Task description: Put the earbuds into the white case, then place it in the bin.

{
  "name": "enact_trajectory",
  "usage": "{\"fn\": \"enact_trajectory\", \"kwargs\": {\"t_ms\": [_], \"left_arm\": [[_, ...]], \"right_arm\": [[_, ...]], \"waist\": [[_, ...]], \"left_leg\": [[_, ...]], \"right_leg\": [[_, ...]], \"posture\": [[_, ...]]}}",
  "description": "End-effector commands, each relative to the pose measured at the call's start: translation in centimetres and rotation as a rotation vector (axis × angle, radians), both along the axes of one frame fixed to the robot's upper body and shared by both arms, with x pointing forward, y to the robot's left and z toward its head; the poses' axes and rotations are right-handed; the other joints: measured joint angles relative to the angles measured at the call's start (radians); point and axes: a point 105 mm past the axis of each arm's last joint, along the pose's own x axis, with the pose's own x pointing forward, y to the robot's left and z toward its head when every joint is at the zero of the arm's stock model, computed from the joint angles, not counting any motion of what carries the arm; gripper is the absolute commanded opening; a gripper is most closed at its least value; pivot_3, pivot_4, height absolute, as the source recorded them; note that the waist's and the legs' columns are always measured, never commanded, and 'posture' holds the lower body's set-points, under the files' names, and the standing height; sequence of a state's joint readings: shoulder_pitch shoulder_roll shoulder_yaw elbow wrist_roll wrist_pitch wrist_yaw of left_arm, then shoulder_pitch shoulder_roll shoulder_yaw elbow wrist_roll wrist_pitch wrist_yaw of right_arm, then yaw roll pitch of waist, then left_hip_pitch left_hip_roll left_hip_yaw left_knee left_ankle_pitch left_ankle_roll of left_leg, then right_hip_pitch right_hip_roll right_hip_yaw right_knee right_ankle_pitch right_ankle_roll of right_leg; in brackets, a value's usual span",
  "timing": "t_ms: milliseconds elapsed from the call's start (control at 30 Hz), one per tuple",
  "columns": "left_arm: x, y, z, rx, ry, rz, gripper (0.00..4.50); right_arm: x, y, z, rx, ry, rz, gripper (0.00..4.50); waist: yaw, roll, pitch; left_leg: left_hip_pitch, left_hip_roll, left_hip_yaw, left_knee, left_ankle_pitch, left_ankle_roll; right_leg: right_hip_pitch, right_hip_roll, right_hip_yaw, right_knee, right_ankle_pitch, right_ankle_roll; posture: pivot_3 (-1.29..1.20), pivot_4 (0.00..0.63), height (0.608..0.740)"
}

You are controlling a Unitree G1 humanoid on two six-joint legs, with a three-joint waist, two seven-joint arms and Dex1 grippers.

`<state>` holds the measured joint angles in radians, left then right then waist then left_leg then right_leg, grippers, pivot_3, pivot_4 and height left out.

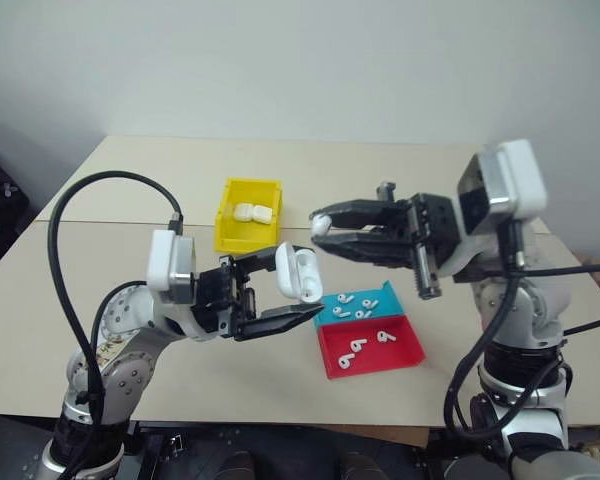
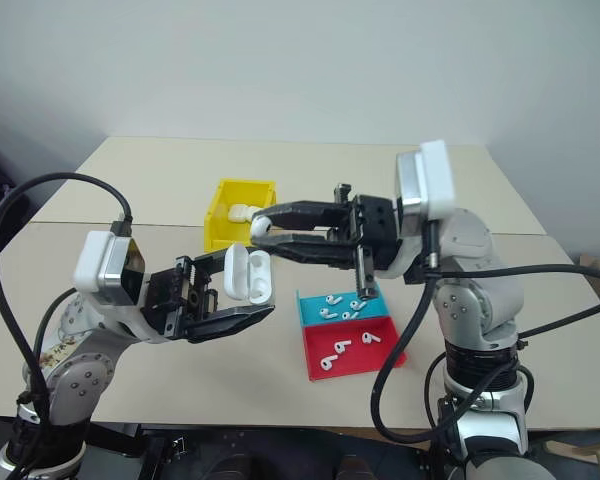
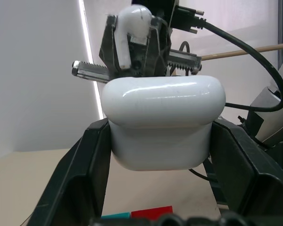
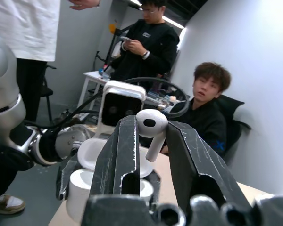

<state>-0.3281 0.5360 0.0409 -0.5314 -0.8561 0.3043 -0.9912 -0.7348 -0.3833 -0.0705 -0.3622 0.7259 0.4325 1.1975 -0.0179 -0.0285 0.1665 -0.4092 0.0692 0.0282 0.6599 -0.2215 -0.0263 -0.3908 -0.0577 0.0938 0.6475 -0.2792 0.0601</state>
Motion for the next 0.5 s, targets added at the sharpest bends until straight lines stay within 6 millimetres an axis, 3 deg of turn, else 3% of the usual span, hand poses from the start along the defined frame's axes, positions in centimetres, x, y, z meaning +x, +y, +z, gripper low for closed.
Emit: {"fn": "enact_trajectory", "kwargs": {"t_ms": [33,500], "left_arm": [[-0.1,0.0,0.5,-0.006,-0.033,0.002,2.82],[-0.1,0.0,0.6,-0.014,-0.038,0.011,2.82]], "right_arm": [[-0.3,0.1,0.1,0.003,-0.040,0.011,0.90],[0.2,0.4,-1.3,-0.023,-0.026,0.003,0.90]], "waist": [[0.000,0.000,0.000],[0.000,0.000,0.000]], "left_leg": [[0.000,0.000,0.000,0.000,0.000,0.000],[0.000,0.000,0.000,0.000,0.000,0.000]], "right_leg": [[0.000,0.000,0.000,0.000,0.000,0.000],[0.000,0.000,0.000,0.000,0.000,0.000]], "posture": [[0.00,0.150,0.740],[0.00,0.150,0.740]]}}
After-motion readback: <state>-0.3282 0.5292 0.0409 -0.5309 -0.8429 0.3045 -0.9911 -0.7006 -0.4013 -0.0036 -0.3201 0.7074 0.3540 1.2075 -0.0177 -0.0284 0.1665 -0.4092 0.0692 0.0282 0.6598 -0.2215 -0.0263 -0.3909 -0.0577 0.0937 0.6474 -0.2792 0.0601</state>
